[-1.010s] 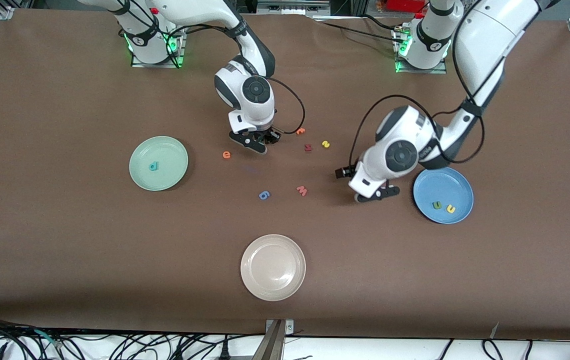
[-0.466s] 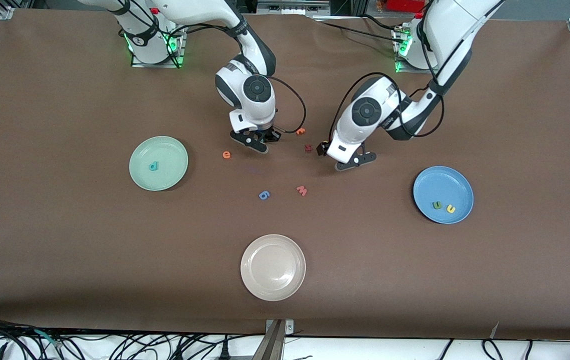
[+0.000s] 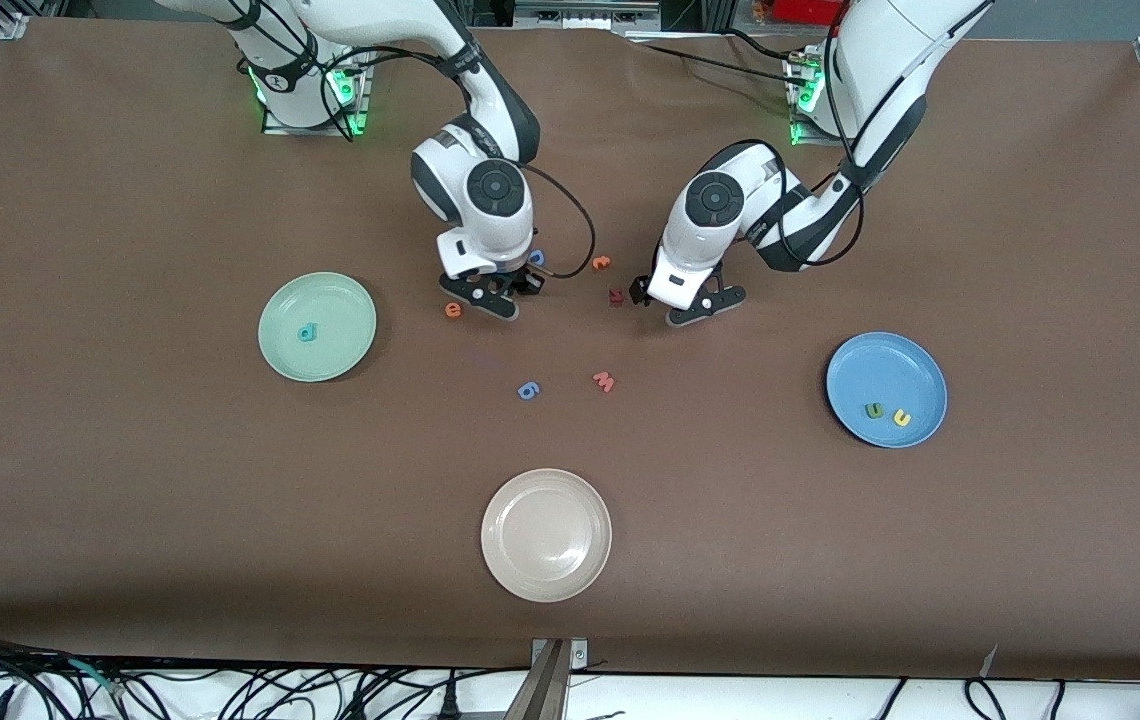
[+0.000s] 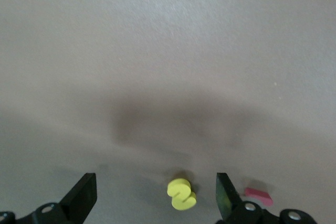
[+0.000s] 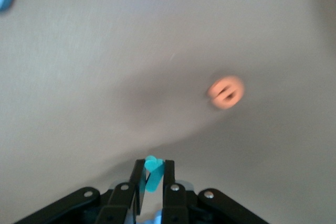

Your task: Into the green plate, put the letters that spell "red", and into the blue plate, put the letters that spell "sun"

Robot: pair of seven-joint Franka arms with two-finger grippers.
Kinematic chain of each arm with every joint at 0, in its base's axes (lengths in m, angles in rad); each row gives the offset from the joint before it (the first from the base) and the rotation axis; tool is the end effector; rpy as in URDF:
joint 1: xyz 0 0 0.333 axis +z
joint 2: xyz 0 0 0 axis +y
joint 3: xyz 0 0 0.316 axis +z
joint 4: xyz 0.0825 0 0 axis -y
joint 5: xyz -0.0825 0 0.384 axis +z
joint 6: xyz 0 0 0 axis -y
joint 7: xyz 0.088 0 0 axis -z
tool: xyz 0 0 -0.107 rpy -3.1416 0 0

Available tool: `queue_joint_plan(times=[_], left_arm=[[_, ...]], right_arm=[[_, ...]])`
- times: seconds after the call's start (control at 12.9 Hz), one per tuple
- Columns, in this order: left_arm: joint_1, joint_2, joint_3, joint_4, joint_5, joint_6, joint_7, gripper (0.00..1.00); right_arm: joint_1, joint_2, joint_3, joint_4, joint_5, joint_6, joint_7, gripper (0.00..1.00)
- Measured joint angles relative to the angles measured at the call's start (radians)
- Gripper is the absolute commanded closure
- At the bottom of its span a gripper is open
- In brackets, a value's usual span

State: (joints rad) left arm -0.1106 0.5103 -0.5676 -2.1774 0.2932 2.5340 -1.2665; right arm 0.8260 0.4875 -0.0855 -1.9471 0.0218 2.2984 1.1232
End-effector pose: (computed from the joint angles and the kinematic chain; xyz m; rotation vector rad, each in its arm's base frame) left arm 0.4236 -0.3552 0.1842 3.0546 0.6057 -0.1805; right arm 0.4460 0.4102 0.2182 2.9599 -0.5863 -0.0902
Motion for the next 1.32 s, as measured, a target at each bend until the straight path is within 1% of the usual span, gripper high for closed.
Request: queue_joint_plan(times=[0.08,0.23,0.47,0.62,0.7,0.78,0.85,0.93,1.01,1.09,1.32], left_arm=[[-0.010,0.000,0.000,0.000,0.000,0.011,-0.014,0.02],[-0.021,0.000,0.000,-0.001,0.000,0.020,-0.032,0.04],[-0.028,0.000,0.000,-0.003,0.004,0.020,-0.049,0.13],[-0.028,0.000,0.000,-0.007,0.007,0.020,-0.058,0.15],[-0.028,0.000,0.001,-0.011,0.016,0.022,-0.063,0.16],[-0.028,0.000,0.001,-0.016,0.024,0.025,-0.072,0.17],[-0.028,0.001,0.001,-0.021,0.030,0.028,-0.077,0.19],[-0.028,0.003,0.001,-0.024,0.048,0.031,-0.090,0.22],[-0.028,0.006,0.001,-0.025,0.062,0.033,-0.105,0.26],[-0.028,0.009,0.001,-0.026,0.070,0.035,-0.114,0.32],[-0.032,0.012,0.001,-0.027,0.086,0.042,-0.143,0.55]], right_arm=[[0.000,-0.020,-0.039,0.011,0.000,-0.043,-0.065,0.96],[-0.002,-0.041,-0.131,0.024,0.000,-0.081,-0.239,0.96],[-0.008,-0.049,-0.249,0.020,0.000,-0.158,-0.505,0.95],[-0.009,-0.057,-0.310,-0.026,0.000,-0.161,-0.644,0.95],[-0.009,-0.061,-0.344,-0.063,0.000,-0.140,-0.724,0.94],[-0.010,-0.063,-0.383,-0.103,0.001,-0.107,-0.813,0.87],[-0.015,-0.063,-0.415,-0.138,0.002,-0.081,-0.886,0.61],[-0.022,-0.063,-0.430,-0.164,0.002,-0.067,-0.924,0.29],[-0.026,-0.063,-0.433,-0.179,0.002,-0.060,-0.940,0.04],[-0.025,-0.063,-0.433,-0.185,0.002,-0.058,-0.943,0.02],[-0.019,-0.067,-0.425,-0.184,0.007,-0.058,-0.942,0.01]])
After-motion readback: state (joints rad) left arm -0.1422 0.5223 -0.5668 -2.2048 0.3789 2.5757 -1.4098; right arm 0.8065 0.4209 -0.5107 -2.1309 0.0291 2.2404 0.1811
